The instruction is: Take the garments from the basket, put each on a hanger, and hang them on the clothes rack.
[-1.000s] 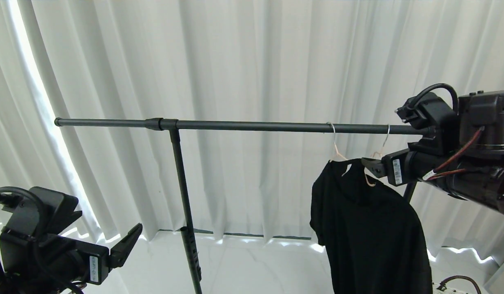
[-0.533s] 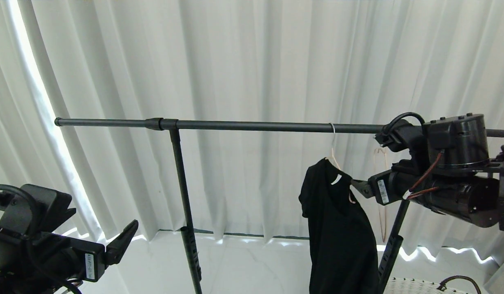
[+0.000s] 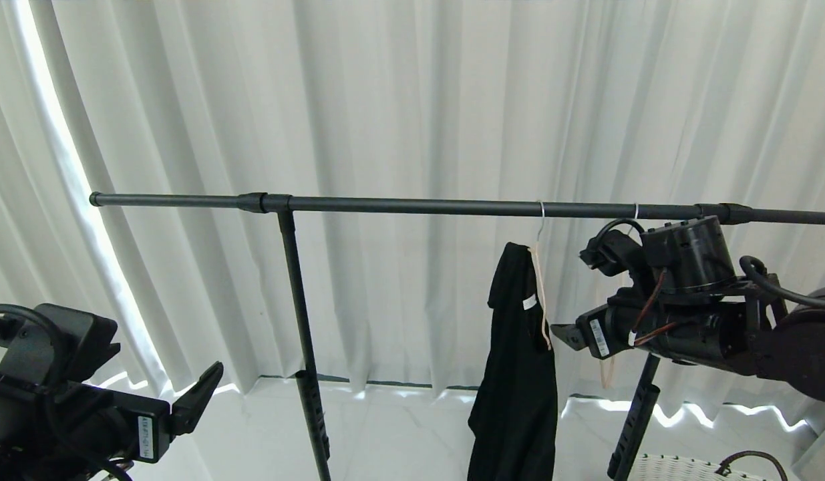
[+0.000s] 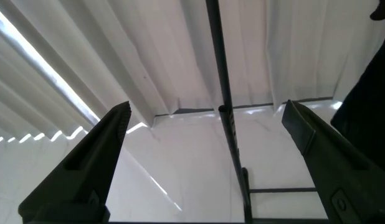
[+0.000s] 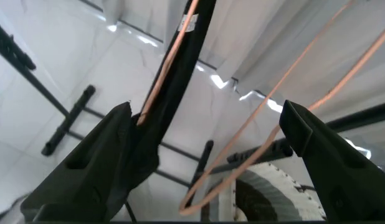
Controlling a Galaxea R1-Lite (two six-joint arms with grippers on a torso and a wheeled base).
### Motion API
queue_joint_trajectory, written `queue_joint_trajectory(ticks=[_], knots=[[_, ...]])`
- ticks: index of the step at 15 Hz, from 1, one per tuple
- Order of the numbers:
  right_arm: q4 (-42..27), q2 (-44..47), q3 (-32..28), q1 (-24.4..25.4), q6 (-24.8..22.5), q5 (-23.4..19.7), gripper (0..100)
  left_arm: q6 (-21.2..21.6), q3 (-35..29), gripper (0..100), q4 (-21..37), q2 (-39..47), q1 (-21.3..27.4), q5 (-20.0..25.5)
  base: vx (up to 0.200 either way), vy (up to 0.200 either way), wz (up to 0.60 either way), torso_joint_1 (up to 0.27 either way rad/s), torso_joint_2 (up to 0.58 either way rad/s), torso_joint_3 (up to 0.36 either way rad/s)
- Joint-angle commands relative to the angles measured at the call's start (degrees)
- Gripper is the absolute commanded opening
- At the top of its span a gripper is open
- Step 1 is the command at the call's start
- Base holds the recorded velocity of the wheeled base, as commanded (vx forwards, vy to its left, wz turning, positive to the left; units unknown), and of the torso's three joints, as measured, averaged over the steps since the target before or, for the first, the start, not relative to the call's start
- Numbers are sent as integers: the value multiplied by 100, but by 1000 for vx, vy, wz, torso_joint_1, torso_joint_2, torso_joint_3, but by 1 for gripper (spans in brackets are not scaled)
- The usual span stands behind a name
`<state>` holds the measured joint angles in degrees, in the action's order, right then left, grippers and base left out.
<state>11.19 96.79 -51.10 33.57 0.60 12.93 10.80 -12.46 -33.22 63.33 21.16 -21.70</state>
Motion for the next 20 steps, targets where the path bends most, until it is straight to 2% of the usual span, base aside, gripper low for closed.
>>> queue_joint_trajectory(ticks=[1,5,7,9,12,15,17,20], knots=[[6,94,-14,-9,46,-1,100,1,-2,100,0,39,2,-27,0,0,0,0,0,0],[-187,-547,215,-9,178,7,100,1,15,100,0,39,2,-36,0,0,0,0,0,0],[-1295,-1470,417,-220,186,16,100,1,15,100,0,83,2,-98,0,0,0,0,0,0],[-2657,-2349,478,-932,142,43,100,1,15,100,0,206,2,-388,0,0,0,0,0,0],[-3624,-2982,522,-2144,-262,51,100,71,24,100,0,285,2,-599,0,0,0,0,0,0],[-3659,-3149,804,-3225,-1220,104,100,89,24,100,0,285,2,-607,0,0,0,0,0,0],[-3624,-3175,848,-3454,-1352,95,100,89,33,100,0,294,-95,-607,0,0,0,0,0,0],[-3571,-3202,848,-3489,-1343,60,100,89,24,100,-9,320,-420,-599,0,0,0,0,0,0]])
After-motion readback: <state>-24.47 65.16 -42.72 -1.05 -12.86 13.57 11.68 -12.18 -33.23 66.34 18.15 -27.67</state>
